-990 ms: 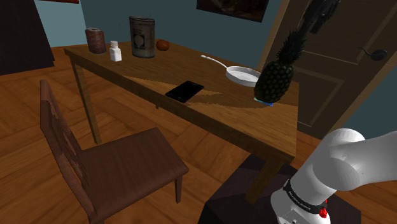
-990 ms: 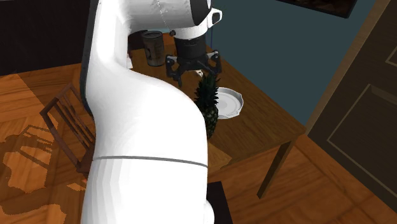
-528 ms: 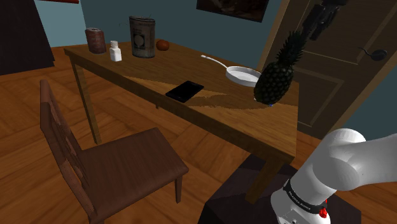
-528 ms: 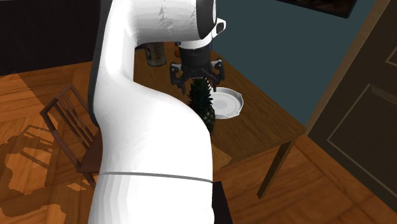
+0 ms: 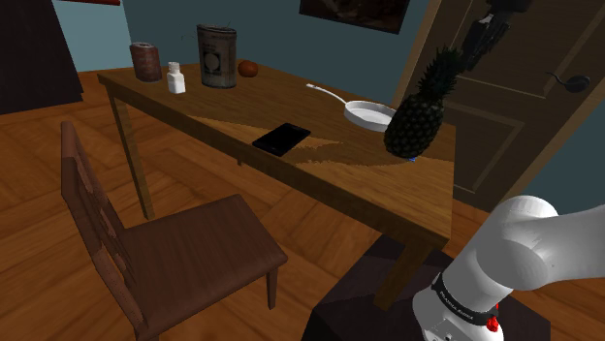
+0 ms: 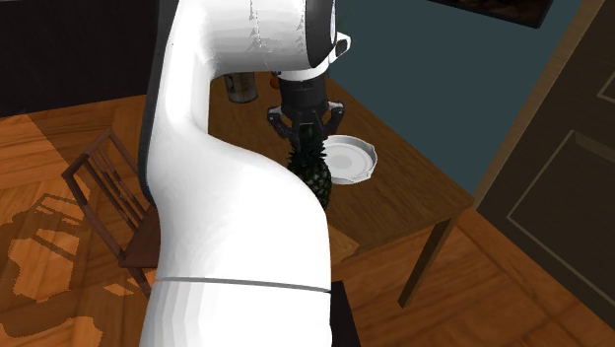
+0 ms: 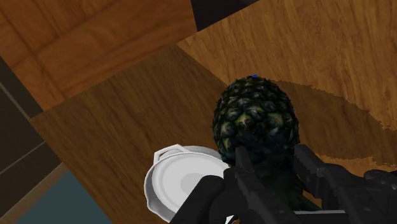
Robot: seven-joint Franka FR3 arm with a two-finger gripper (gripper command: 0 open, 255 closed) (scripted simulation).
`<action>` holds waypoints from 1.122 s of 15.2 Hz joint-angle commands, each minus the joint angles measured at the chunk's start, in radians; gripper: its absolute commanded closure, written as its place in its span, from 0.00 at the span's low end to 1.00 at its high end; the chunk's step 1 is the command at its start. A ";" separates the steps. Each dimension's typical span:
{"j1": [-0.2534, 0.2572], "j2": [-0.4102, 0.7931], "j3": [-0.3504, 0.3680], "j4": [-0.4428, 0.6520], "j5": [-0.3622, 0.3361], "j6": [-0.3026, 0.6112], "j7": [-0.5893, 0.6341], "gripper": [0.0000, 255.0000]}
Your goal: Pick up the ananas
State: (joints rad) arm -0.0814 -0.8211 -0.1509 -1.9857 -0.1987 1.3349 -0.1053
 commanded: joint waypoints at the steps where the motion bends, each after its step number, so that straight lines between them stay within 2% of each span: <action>1: 0.000 0.002 -0.001 -0.005 0.000 -0.001 0.000 1.00; 4: 0.000 0.003 -0.001 -0.006 0.000 0.001 0.001 1.00; 17: 0.006 0.138 0.005 0.283 0.010 -0.153 -0.025 1.00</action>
State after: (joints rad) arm -0.0758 -0.6984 -0.1440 -1.7360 -0.1877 1.1968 -0.1243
